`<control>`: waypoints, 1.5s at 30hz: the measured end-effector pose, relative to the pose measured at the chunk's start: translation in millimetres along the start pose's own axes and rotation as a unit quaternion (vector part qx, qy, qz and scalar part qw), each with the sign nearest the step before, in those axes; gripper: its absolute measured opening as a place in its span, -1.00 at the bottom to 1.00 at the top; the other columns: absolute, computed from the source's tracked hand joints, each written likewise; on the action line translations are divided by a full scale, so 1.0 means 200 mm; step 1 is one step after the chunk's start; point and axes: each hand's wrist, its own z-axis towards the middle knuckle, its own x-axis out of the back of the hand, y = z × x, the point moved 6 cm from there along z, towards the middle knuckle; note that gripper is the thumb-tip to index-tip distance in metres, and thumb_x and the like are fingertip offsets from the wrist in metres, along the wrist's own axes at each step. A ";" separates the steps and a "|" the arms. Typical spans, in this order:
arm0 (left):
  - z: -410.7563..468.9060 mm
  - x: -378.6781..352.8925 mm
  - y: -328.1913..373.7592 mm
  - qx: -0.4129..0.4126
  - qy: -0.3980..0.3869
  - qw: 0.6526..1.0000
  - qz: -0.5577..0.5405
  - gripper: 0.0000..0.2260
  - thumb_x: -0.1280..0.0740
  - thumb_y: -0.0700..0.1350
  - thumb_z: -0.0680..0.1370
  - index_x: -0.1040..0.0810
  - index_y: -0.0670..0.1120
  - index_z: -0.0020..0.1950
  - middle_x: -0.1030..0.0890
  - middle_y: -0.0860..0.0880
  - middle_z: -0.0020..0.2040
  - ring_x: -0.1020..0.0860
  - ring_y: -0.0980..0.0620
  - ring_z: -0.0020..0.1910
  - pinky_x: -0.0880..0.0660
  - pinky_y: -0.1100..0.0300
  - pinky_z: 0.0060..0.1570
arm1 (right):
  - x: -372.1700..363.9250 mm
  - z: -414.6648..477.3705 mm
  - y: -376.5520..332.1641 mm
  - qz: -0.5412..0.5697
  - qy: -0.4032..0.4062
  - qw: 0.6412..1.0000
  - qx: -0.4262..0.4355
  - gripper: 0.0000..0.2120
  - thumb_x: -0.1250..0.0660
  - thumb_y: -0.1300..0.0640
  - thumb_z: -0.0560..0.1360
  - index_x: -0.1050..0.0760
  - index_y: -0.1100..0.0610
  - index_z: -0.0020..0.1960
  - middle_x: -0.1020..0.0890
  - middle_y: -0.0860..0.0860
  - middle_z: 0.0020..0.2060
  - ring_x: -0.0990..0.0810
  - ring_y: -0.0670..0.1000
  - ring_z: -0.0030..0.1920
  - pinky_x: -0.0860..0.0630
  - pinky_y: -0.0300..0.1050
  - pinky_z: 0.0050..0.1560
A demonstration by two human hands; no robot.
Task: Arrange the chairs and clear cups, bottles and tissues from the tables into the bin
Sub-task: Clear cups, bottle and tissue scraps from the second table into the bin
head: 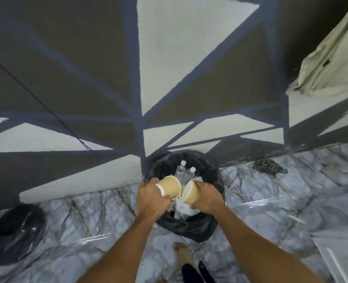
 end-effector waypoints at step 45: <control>-0.11 0.23 -0.41 0.080 -0.039 0.994 -0.069 -0.54 -0.44 -0.10 0.45 -0.49 -0.03 0.35 -0.59 -0.04 0.19 -0.51 0.11 -0.04 -0.35 0.46 -0.09 | -0.14 -0.06 -0.77 -0.077 0.014 0.974 0.212 -0.47 -0.41 0.22 0.36 -0.46 0.11 0.32 -0.55 0.10 0.18 -0.48 0.16 0.24 -0.52 0.02 0.19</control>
